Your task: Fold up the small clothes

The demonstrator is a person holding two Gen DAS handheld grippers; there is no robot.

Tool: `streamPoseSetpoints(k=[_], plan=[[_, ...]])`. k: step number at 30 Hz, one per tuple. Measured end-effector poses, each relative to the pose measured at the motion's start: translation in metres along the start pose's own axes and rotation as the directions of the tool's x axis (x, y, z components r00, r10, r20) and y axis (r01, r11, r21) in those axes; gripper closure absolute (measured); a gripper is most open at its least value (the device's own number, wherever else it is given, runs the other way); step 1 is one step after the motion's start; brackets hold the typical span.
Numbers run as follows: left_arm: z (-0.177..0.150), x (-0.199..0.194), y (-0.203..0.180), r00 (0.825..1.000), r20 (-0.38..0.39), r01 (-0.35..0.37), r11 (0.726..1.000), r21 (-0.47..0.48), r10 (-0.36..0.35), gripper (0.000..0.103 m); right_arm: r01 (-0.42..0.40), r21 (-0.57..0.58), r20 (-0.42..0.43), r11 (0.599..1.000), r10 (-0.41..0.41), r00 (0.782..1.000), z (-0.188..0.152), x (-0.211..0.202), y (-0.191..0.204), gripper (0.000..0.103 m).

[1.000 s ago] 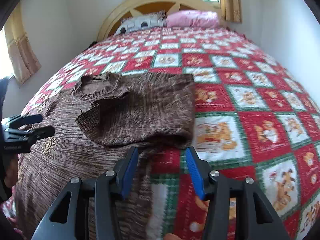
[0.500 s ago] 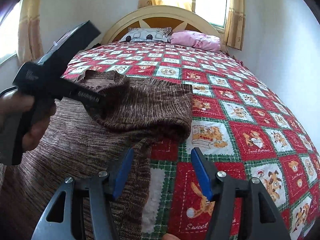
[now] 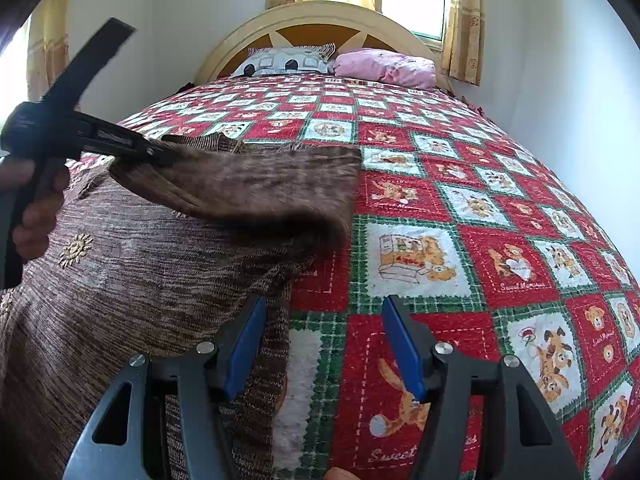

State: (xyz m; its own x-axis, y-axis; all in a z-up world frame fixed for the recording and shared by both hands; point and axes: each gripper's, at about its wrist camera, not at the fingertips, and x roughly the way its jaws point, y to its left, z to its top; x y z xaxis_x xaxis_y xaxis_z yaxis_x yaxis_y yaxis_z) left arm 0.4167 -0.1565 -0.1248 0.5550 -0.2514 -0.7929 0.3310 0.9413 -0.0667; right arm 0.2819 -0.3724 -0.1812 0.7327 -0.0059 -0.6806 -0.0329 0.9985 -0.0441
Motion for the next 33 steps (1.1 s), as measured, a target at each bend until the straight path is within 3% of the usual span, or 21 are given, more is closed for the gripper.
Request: streamPoseSetpoints(k=[11,24,30,32,33], plan=[[-0.012,0.009,0.028,0.994,0.015,-0.112,0.993,0.023,0.111,0.095,0.002,0.002,-0.018,1.0,-0.002,1.0,-0.001,0.004,0.001,0.036],[-0.028,0.019,0.038,0.984,0.008,-0.179,0.983,0.033,0.179,0.094,-0.014,0.021,-0.022,1.0,0.014,1.0,-0.001,0.006,-0.004,0.034],[-0.034,0.023,0.047,0.977,0.001,-0.215,0.977,0.013,0.215,0.085,-0.017,0.025,-0.023,1.0,0.017,1.0,-0.001,0.007,-0.005,0.033],[-0.035,0.02,0.05,0.977,0.0,-0.213,0.977,0.018,0.214,0.076,-0.016,0.024,-0.024,1.0,0.017,1.0,-0.001,0.007,-0.006,0.033],[-0.035,0.018,0.053,0.974,0.003,-0.228,0.973,0.023,0.228,0.064,-0.016,0.025,-0.025,1.0,0.017,1.0,-0.001,0.007,-0.006,0.033]])
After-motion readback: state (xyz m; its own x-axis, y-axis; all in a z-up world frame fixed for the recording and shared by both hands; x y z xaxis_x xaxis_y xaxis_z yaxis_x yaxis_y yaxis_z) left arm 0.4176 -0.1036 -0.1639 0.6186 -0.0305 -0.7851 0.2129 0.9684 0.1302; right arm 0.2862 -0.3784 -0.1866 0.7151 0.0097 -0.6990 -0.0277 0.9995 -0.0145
